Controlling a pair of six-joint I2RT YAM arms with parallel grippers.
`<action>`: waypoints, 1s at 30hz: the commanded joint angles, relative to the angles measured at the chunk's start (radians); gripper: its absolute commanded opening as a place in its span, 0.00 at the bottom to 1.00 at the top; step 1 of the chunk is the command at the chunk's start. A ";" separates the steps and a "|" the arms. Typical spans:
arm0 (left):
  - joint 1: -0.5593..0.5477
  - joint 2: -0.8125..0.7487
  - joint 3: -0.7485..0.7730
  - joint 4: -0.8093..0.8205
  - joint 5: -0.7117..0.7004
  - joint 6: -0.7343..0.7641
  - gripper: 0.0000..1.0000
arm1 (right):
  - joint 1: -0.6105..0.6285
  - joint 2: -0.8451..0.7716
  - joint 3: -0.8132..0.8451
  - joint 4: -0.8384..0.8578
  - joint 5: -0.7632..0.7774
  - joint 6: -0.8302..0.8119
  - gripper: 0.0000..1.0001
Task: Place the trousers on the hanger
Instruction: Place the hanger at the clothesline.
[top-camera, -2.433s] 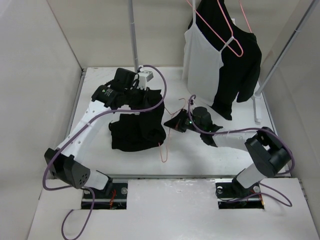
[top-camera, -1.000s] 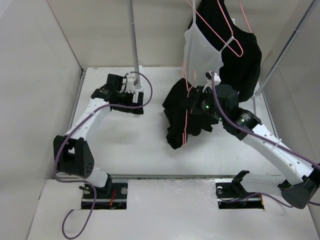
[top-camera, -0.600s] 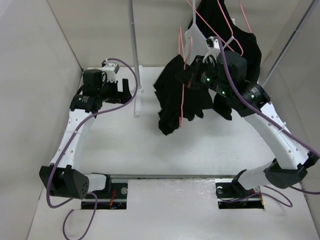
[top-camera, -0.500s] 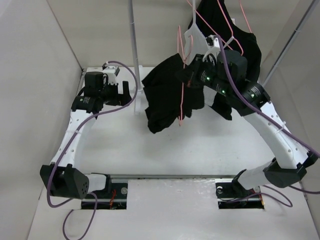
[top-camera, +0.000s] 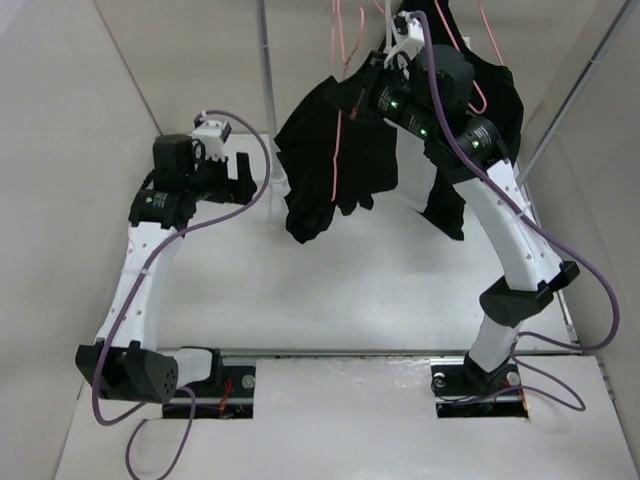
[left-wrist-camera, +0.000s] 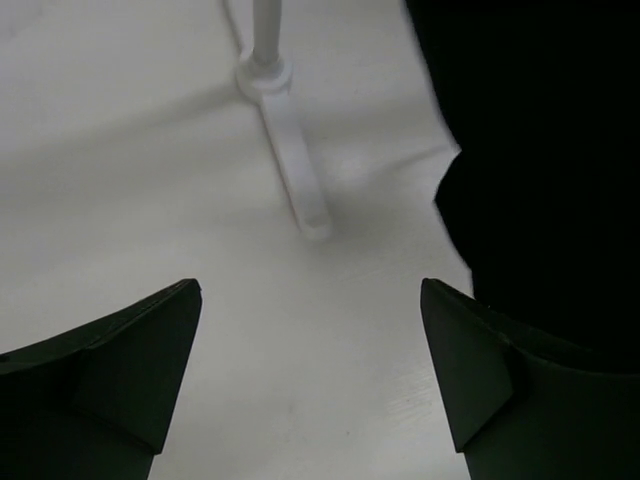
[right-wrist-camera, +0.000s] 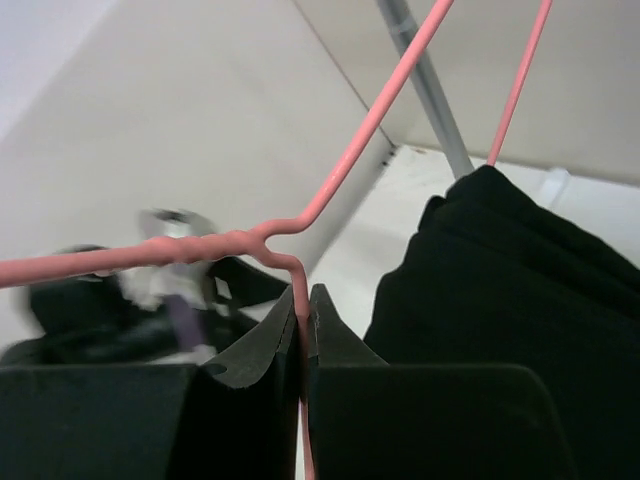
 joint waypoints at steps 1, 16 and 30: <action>-0.006 -0.051 0.200 0.012 0.149 0.088 0.89 | -0.004 -0.085 -0.103 0.186 0.021 0.006 0.00; -0.461 -0.138 0.140 0.378 0.151 0.071 0.98 | 0.060 -0.195 -0.373 0.361 0.219 0.139 0.00; -0.649 0.029 0.276 0.426 -0.315 0.148 0.37 | 0.110 -0.226 -0.427 0.410 0.311 0.170 0.00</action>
